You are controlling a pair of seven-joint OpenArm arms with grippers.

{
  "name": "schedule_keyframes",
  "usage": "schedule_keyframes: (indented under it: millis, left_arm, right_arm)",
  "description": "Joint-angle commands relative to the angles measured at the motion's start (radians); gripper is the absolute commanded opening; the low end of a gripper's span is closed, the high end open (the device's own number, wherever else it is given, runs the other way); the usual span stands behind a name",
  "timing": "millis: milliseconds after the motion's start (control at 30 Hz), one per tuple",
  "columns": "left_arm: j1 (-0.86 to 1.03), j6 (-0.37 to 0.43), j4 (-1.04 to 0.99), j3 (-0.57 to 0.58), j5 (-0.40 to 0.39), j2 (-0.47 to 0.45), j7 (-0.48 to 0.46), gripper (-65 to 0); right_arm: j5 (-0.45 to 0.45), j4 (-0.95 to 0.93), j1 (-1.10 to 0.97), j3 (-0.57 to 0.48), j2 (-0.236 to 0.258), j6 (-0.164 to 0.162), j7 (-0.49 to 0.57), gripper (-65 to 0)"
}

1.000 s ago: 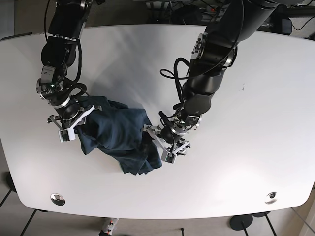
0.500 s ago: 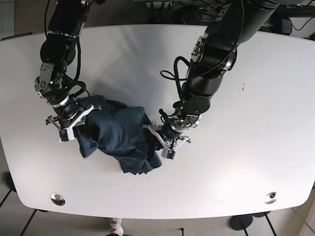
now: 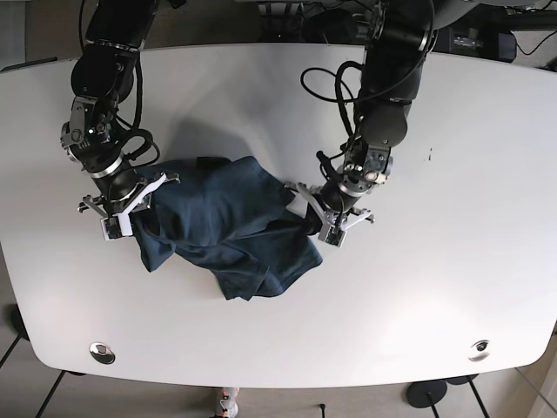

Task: Fold the T-shirt properly
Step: 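Lift the shirt with both grippers and stretch it between them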

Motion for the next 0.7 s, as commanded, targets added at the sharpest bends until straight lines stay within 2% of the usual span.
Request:
schedule_keyframes:
  millis: [33, 167, 267, 300, 367, 467, 500, 567, 700]
  left_arm:
    - [0.05, -0.001, 0.131, -0.029, -0.006, -0.034, 0.007, -65.0]
    - [0.208, -0.001, 0.354, -0.167, -0.006, -0.054, 0.101, -65.0]
    - [0.295, -0.002, 0.48, -0.237, -0.005, -0.054, 0.113, -65.0]
    - [0.303, -0.004, 0.495, -0.239, -0.005, -0.054, 0.113, -61.1]
    - [0.309, -0.004, 0.535, -0.242, -0.005, -0.054, 0.113, -41.7]
    - [0.335, -0.002, 0.59, -0.244, -0.005, -0.051, 0.113, -13.6]
    - [0.335, -0.002, 0.598, -0.244, -0.005, -0.048, 0.113, -11.3]
    - [0.325, -0.002, 0.59, -0.244, -0.005, -0.048, 0.113, -11.0]
    - [0.228, -0.002, 0.441, -0.244, -0.006, -0.046, 0.113, -11.0]
  right_arm:
    - [0.016, 0.02, 0.02, 0.003, 0.009, 0.0, 0.03, -62.6]
    - [0.016, 0.019, 0.022, 0.003, 0.009, 0.0, 0.03, -62.6]
    - [0.016, 0.017, 0.023, 0.003, 0.009, 0.001, 0.03, -62.6]
    - [0.016, 0.016, 0.023, 0.003, 0.005, 0.001, 0.03, -62.6]
    - [0.013, 0.016, 0.023, 0.001, -0.021, 0.001, 0.03, -62.6]
    - [0.016, 0.017, 0.023, 0.001, -0.024, 0.001, 0.03, -62.6]
    - [0.016, 0.016, 0.023, 0.001, -0.026, 0.001, 0.03, -62.6]
    - [0.016, 0.016, 0.025, 0.001, -0.026, 0.001, 0.03, -62.6]
    - [0.016, 0.014, 0.028, 0.001, -0.026, 0.001, 0.03, -62.6]
